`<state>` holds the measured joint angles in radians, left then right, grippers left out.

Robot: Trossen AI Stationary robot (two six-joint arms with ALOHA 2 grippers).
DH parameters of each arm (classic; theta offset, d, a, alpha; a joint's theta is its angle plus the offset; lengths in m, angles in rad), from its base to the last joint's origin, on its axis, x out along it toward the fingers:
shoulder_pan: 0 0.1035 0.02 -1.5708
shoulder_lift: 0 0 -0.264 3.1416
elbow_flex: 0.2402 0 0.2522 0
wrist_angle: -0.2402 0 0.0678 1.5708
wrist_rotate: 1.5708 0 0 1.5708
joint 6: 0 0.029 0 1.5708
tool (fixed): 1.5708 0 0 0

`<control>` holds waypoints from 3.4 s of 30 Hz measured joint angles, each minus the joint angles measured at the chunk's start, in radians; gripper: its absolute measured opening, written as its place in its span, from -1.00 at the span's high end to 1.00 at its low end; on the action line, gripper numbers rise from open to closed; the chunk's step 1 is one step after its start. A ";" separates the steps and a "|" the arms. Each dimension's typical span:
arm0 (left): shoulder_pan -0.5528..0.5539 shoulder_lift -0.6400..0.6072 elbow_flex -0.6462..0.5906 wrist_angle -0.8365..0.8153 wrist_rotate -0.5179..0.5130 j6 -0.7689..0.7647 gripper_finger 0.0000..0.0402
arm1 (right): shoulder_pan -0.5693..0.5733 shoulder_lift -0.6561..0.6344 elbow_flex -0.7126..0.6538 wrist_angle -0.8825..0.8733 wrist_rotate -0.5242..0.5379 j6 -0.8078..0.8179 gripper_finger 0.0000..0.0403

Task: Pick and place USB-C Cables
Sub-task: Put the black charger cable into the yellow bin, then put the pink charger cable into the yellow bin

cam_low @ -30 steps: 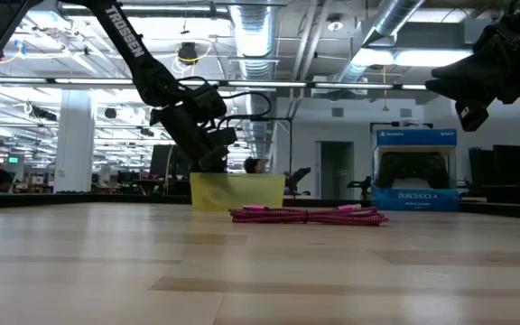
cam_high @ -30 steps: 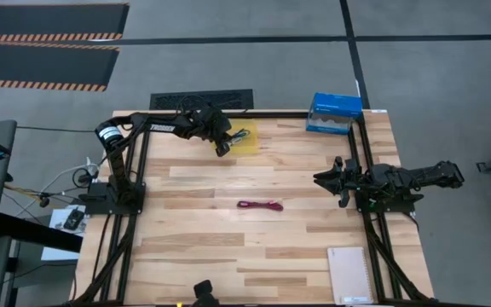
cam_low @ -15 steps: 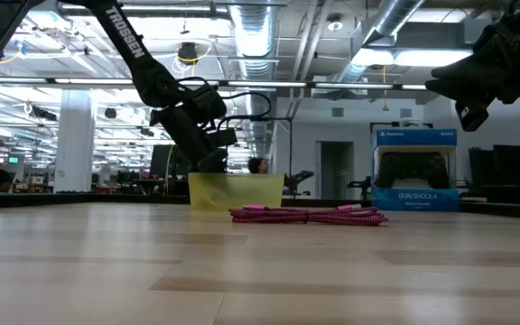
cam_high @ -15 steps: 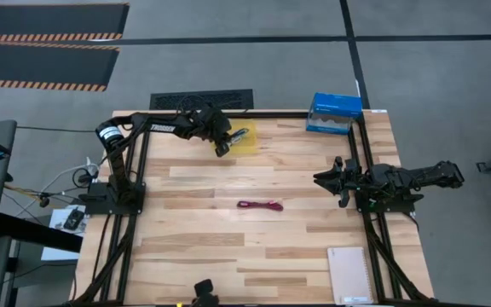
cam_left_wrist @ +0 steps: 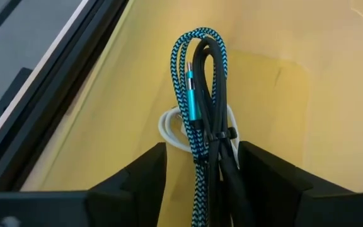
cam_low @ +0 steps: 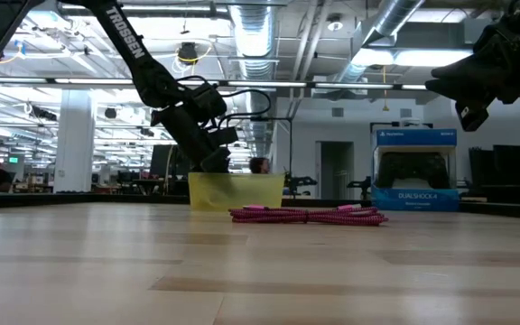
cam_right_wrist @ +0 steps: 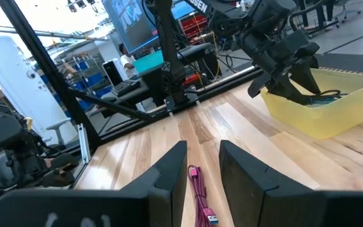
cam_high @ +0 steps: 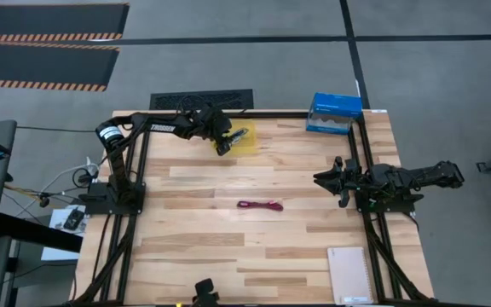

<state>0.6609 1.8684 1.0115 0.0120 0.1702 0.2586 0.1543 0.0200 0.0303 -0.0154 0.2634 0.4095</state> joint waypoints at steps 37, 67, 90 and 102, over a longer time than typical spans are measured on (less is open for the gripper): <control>-0.148 -0.002 0.702 -0.349 0.034 0.006 0.08 | 0.000 0.000 0.000 0.000 0.000 0.001 0.41; -0.310 -0.226 -0.138 0.656 0.027 -0.263 0.08 | 0.000 0.000 0.000 0.000 -0.003 0.011 0.41; -0.734 -0.070 -0.260 0.882 -0.315 -0.271 0.08 | 0.000 0.001 0.000 0.000 -0.002 0.000 0.41; -0.723 0.224 -0.259 1.069 -0.279 -0.362 0.08 | 0.000 0.001 0.000 0.000 -0.002 0.000 0.41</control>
<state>-0.0620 2.0920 0.7521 1.0806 -0.1083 -0.1036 0.1543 0.0212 0.0301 -0.0153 0.2619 0.4099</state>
